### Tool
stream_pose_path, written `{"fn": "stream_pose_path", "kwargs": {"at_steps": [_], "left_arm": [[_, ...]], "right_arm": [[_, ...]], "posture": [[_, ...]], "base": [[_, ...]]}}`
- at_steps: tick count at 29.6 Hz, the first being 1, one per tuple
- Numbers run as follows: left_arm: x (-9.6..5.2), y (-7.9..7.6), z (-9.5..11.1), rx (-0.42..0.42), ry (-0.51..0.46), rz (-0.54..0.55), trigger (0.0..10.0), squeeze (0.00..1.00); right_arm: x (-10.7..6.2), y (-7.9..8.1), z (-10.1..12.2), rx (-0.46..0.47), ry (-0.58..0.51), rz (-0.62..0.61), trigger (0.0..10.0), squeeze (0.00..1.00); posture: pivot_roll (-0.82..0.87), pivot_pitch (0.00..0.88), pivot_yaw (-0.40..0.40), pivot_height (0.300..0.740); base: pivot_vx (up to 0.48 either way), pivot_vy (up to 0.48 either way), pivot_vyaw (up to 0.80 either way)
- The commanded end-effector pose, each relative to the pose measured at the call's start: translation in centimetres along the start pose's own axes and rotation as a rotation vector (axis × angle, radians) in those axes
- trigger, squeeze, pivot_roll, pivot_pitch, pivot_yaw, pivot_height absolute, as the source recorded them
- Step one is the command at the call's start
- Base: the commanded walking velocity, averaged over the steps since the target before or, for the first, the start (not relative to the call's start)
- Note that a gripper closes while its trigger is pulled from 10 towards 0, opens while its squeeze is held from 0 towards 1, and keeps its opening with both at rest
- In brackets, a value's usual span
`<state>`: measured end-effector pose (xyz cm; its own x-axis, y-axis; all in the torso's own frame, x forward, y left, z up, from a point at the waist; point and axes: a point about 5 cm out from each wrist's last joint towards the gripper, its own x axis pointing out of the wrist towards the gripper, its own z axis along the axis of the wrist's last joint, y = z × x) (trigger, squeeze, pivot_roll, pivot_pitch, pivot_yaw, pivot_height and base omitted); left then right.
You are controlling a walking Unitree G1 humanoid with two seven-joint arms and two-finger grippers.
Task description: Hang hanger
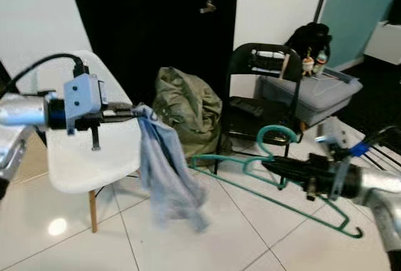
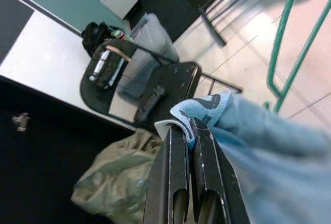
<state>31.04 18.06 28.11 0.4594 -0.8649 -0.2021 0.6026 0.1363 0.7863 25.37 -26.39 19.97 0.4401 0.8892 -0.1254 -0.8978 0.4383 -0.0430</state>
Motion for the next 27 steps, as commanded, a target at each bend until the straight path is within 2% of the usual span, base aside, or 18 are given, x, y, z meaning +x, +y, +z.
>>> {"fn": "stream_pose_path", "kwargs": {"at_steps": [1, 2, 4, 5, 9, 10, 12, 16, 23, 27], "left_arm": [[0.9, -0.2, 1.3, 0.087, -0.03, -0.061, 10.0, 0.0], [1.5, -0.4, 2.1, 0.14, -0.067, -0.098, 10.0, 0.0], [1.7, -0.5, 2.6, 0.168, -0.096, -0.122, 10.0, 0.0], [1.8, -0.5, 3.2, 0.216, -0.137, -0.13, 10.0, 0.0], [1.8, -0.9, 4.3, 0.265, -0.2, -0.208, 10.0, 0.0], [1.8, -0.9, 4.3, 0.265, -0.2, -0.208, 10.0, 0.0], [1.8, -1.2, 4.0, 0.309, -0.167, -0.288, 10.0, 0.0], [1.7, -1.2, 3.3, 0.366, -0.111, -0.34, 10.0, 0.0], [2.3, 0.3, 2.0, 0.488, -0.016, -0.276, 10.0, 0.0], [2.4, 0.5, 2.2, 0.51, -0.037, -0.242, 10.0, 0.0]], "right_arm": [[-0.4, 0.0, 0.3, -0.001, -0.004, 0.005, 10.0, 0.0], [-0.5, 0.1, 0.4, -0.003, 0.0, 0.009, 10.0, 0.0], [-0.5, 0.1, 0.4, -0.005, 0.001, 0.01, 10.0, 0.0], [-0.5, 0.0, 0.4, -0.005, 0.001, 0.009, 10.0, 0.0], [-0.6, -0.1, 0.5, -0.01, 0.006, 0.01, 10.0, 0.0], [-0.6, -0.1, 0.5, -0.01, 0.006, 0.01, 10.0, 0.0], [-0.9, -0.3, 1.2, -0.026, -0.005, 0.015, 10.0, 0.0], [-1.3, -0.5, 2.2, -0.056, -0.026, 0.023, 10.0, 0.0], [-2.0, 0.3, 4.4, -0.135, -0.033, 0.092, 10.0, 0.0], [-2.3, 1.1, 5.8, -0.183, -0.033, 0.142, 10.0, 0.0]], "posture": [[-0.04, 0.0, 0.006, 0.74], [-0.03, 0.0, 0.007, 0.74], [-0.03, 0.0, 0.007, 0.74], [-0.03, 0.0, 0.009, 0.74], [-0.03, 0.0, 0.012, 0.74], [-0.03, 0.0, 0.012, 0.74], [-0.02, 0.0, 0.018, 0.74], [-0.03, 0.0, 0.025, 0.74], [-0.03, 0.0, 0.037, 0.74], [-0.04, 0.0, 0.041, 0.74]], "base": [[0.0, 0.0, 0.0], [0.0, 0.0, 0.0], [0.0, 0.0, 0.0], [0.0, 0.0, 0.0], [0.0, 0.0, 0.0], [0.0, 0.0, 0.0], [0.0, 0.0, 0.0], [0.0, 0.0, 0.0], [0.0, 0.0, 0.0], [0.0, 0.0, 0.0]]}}
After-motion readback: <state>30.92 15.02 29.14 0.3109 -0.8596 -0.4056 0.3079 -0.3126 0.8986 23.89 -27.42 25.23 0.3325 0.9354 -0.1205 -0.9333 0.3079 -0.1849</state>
